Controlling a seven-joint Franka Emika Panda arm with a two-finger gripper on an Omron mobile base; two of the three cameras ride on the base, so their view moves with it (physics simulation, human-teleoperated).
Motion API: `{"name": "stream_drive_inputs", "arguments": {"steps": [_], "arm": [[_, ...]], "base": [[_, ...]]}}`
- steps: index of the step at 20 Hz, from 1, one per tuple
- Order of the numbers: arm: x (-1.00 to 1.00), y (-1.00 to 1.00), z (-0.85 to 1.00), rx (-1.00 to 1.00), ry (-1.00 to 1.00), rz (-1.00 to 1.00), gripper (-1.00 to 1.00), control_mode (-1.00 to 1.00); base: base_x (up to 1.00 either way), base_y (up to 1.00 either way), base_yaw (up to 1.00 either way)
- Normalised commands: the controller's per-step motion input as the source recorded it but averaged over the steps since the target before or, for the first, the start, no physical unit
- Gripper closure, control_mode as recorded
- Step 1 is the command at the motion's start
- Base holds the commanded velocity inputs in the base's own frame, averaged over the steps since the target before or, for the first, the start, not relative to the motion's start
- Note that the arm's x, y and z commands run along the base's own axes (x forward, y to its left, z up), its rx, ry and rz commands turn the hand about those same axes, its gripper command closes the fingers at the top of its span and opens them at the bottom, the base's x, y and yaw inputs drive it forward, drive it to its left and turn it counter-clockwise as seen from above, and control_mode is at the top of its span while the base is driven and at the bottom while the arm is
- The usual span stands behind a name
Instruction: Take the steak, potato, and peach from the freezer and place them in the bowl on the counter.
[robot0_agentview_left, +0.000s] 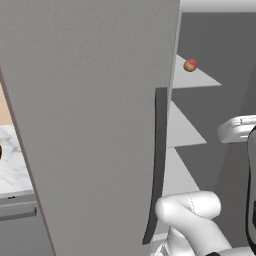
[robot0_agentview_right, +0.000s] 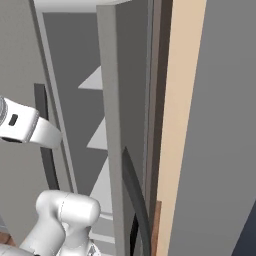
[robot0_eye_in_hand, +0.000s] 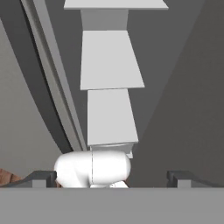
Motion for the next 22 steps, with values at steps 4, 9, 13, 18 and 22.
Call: {"name": "stream_drive_inputs", "arguments": {"steps": [4, 9, 13, 18, 22], "arm": [[0.00, 0.00, 0.00, 0.00, 0.00, 0.00, -1.00, 1.00], [0.00, 0.00, 0.00, 0.00, 0.00, 0.00, -1.00, 1.00], [0.00, 0.00, 0.00, 0.00, 0.00, 0.00, -1.00, 1.00], [0.00, 0.00, 0.00, 0.00, 0.00, 0.00, -1.00, 1.00], [0.00, 0.00, 0.00, 0.00, 0.00, 0.00, -1.00, 1.00]], "base": [[0.52, -0.24, 0.00], [0.61, -0.41, 0.00], [0.45, -0.38, 0.00], [0.04, -0.03, 0.00], [0.00, 0.00, 0.00]]}}
